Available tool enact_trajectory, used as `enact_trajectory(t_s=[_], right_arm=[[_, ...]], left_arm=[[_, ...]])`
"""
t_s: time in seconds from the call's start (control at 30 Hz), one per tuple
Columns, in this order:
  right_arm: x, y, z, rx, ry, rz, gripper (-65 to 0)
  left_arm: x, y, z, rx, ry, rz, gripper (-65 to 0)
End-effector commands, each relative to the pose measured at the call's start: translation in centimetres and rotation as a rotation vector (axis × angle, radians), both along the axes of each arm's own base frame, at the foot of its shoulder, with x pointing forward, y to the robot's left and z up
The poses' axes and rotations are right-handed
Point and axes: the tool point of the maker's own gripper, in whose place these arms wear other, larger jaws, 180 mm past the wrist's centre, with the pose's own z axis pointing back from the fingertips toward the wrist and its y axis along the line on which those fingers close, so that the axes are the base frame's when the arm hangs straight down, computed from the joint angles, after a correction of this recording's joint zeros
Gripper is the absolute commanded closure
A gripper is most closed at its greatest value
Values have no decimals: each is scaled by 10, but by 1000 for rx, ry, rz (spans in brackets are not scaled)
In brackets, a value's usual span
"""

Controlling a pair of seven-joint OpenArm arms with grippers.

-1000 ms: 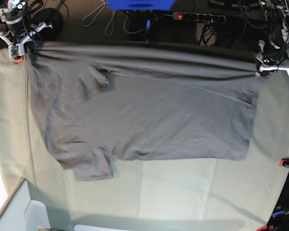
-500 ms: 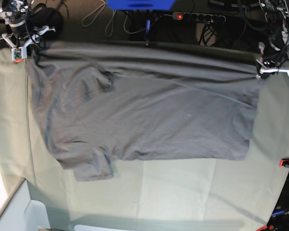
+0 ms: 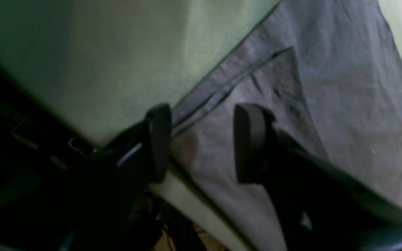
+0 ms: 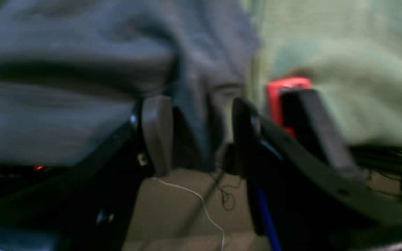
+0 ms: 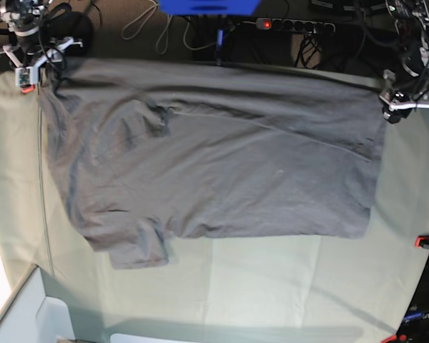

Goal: Layout the t-shirt on the table in an organized manner, then fold the t-shirt properly
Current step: 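Hold the stretched t-shirt edge with both grippers and adjust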

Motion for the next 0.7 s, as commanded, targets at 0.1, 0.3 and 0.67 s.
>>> enact_trajectory(t_s=[0.1, 0.3, 0.67], right_arm=[[24, -24, 31, -61, -119, -42, -282], [57, -47, 55, -107, -206, -67, -283], [36, -52, 49, -123, -151, -50, -281]], left_arm=[[21, 16, 25, 41, -82, 17, -285], [31, 40, 44, 38, -137, 91, -369], [25, 50, 47, -70, -145, 186, -423]])
